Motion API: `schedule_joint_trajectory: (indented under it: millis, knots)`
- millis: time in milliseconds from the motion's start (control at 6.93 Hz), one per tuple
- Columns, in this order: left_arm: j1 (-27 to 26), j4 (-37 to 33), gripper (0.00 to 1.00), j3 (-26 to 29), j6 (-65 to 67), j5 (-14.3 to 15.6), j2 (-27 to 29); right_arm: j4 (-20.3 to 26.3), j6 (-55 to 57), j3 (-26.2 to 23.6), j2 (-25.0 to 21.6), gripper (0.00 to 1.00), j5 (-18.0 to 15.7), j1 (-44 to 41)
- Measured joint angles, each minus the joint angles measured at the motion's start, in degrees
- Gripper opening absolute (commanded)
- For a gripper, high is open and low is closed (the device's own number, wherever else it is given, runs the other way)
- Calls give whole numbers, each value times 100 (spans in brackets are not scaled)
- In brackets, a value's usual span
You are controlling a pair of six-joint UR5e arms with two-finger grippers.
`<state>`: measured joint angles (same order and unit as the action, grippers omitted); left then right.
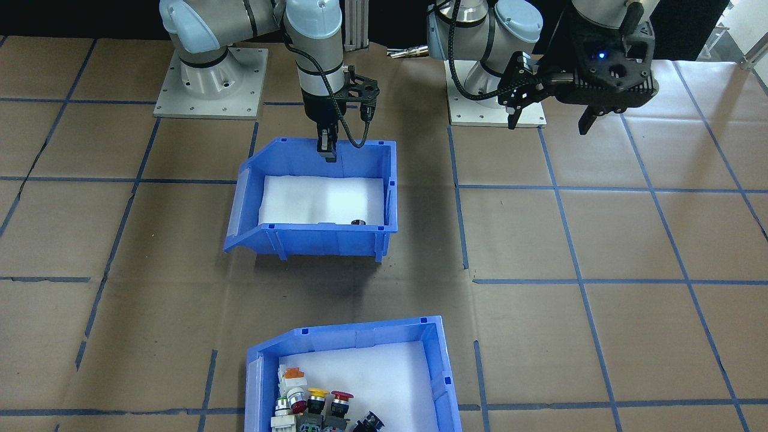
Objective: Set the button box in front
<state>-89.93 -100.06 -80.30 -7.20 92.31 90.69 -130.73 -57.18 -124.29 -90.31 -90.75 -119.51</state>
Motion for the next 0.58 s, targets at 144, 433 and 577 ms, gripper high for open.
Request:
schedule_joint_trajectory:
  millis: [144,433,577]
  knots:
    - [5,318,100,-362,-70,-58,-170,-121,64,0,84,2,-43,-93]
    - [24,799,100,-784,-70,-313,-343,-180,12,1,120,4,-228,-146]
    - [29,840,100,-822,-70,-401,-361,-184,-35,1,130,40,-265,-148]
